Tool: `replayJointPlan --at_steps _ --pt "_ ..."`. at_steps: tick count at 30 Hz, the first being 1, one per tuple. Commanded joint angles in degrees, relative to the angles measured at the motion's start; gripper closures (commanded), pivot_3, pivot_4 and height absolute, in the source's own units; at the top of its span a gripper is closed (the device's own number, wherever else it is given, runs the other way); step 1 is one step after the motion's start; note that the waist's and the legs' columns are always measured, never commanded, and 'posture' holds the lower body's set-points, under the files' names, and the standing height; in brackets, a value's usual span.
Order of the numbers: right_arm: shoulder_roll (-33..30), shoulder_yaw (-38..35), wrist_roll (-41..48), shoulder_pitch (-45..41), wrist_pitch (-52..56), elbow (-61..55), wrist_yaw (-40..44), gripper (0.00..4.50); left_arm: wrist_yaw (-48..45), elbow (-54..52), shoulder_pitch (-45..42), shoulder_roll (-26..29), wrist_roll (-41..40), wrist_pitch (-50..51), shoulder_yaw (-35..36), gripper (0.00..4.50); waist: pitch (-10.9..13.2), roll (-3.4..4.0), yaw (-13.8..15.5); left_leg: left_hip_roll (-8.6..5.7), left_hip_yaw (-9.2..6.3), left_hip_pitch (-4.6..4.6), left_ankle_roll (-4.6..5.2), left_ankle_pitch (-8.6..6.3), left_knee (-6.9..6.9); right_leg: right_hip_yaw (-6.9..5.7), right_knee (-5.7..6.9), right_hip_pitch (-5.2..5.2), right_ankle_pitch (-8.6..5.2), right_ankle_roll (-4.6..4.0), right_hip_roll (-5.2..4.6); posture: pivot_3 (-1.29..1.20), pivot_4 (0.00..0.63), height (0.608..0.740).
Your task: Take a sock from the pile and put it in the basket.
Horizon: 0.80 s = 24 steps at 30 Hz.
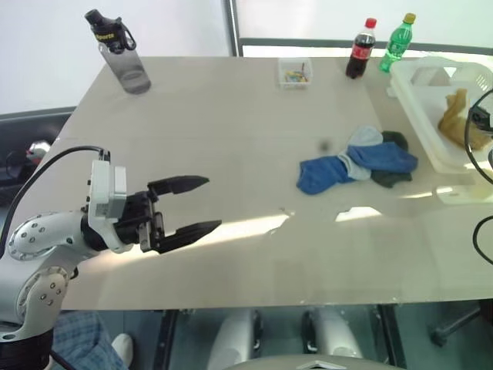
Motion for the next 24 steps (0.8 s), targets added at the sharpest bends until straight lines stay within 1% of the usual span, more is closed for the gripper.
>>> replayJointPlan --at_steps 1,3,4,6,7,8,9,11,13,14,16,18,21,24 --pt "-2.37 0.56 -0.82 0.44 -1.42 -3.48 3.10 0.09 -0.08 -0.48 -0.43 -0.08 -0.05 -1.36 0.29 0.25 0.00 0.00 -0.05 0.00 0.01 0.00 0.00 0.00 0.00 0.01 0.01 0.00 0.00 0.00 0.00 0.00 0.150 0.740" --pt "-2.19 0.41 0.38 0.90 -0.63 -5.89 8.52 0.09 0.16 -0.35 -0.35 0.07 0.20 -1.20 0.26 0.25 0.00 0.00 -0.13 0.00 0.02 0.02 0.00 0.00 0.00 0.02 0.02 0.00 0.00 0.00 0.00 0.00 0.150 0.740" --pt "-1.80 0.30 1.82 1.77 0.06 -8.57 13.34 0.09 0.42 -0.38 -0.17 0.21 0.66 -1.13 0.15 0.25 0.01 0.02 -0.22 0.01 0.02 0.02 0.00 0.00 0.00 0.03 0.03 0.00 0.00 0.00 0.01 0.00 0.150 0.740" --pt "-0.94 -0.20 5.53 4.83 3.00 -15.99 22.51 0.09 0.30 -0.47 0.22 0.26 1.30 -1.46 0.10 0.25 0.01 0.03 -0.24 0.05 0.07 0.06 0.00 0.00 0.00 0.09 0.05 0.00 0.00 0.01 0.04 0.00 0.150 0.740" --pt "-0.43 -0.64 8.81 8.13 6.38 -22.85 27.16 0.09 0.79 -0.63 0.57 0.27 2.16 -1.54 0.01 0.25 0.01 0.03 -0.20 0.07 0.07 0.07 0.00 0.00 0.00 0.08 0.05 0.00 0.01 0.01 0.06 0.00 0.150 0.740" --pt "-0.02 -1.20 12.11 11.84 10.01 -30.08 30.42 0.09 1.41 -0.76 0.93 0.22 3.25 -1.74 -0.07 0.25 0.01 0.03 -0.08 0.09 0.07 0.07 0.00 0.00 0.00 0.08 0.05 0.00 0.01 0.01 0.07 0.00 0.150 0.740" --pt "0.26 -1.66 16.16 17.32 14.41 -39.46 33.17 0.09 1.91 -0.84 1.44 0.18 3.26 -1.13 0.07 0.25 0.01 0.03 -0.06 0.13 0.03 0.05 0.00 0.00 0.00 0.05 0.03 0.01 0.01 0.01 0.09 0.00 0.150 0.740" --pt "0.56 -2.96 22.36 28.15 20.64 -55.12 36.38 0.09 2.07 -1.22 2.56 -0.22 3.25 -1.22 0.65 0.25 -0.03 -0.01 0.69 0.14 -0.06 0.01 0.00 0.00 -0.08 -0.05 0.00 0.01 0.01 0.02 0.07 0.00 0.150 0.740" --pt "0.22 -4.81 26.67 39.56 24.33 -67.10 38.63 0.09 2.54 -1.85 4.67 -0.81 3.38 -1.61 1.78 0.25 -0.01 0.01 1.00 0.14 -0.14 -0.02 0.01 -0.01 -0.03 -0.15 -0.02 0.04 0.01 0.02 0.04 0.00 0.150 0.740" --pt "-0.08 -5.57 27.99 43.74 25.59 -70.88 39.47 0.09 2.90 -2.15 5.66 -1.08 3.48 -1.68 2.30 0.25 -0.02 -0.01 1.47 0.10 -0.15 -0.10 0.01 -0.01 -0.02 -0.17 -0.01 -0.01 0.01 0.02 -0.03 0.00 0.150 0.740" --pt "-0.77 -7.47 28.76 51.26 24.89 -75.24 41.11 0.09 3.64 -3.06 8.31 -1.70 3.14 -1.54 3.77 0.25 -0.03 0.01 1.79 0.09 -0.20 -0.06 0.07 -0.05 -0.03 -0.24 -0.10 0.09 0.00 0.02 -0.06 0.00 0.150 0.740" --pt "-1.01 -9.22 28.49 56.43 21.97 -76.96 42.45 0.09 4.29 -4.01 10.98 -2.22 3.58 -1.99 4.97 0.25 -0.03 0.01 1.65 0.04 -0.19 -0.08 0.14 -0.09 0.09 -0.22 -0.07 0.10 0.01 0.03 -0.12 0.00 0.150 0.740" --pt "-1.50 -11.96 28.61 61.33 19.16 -77.64 44.61 0.09 5.60 -5.41 14.33 -3.11 3.10 -1.88 6.99 0.25 -0.02 0.02 1.41 0.03 -0.19 0.15 0.20 -0.13 0.19 -0.20 -0.04 0.35 0.02 0.04 -0.15 0.00 0.150 0.740" --pt "-2.59 -13.10 28.00 63.60 16.75 -76.64 46.34 0.09 5.99 -6.09 16.62 -3.62 3.18 -2.42 8.37 0.25 -0.05 0.01 1.30 0.06 -0.19 0.43 0.34 -0.22 0.20 -0.18 0.05 0.49 0.02 0.02 -0.13 0.00 0.150 0.740"
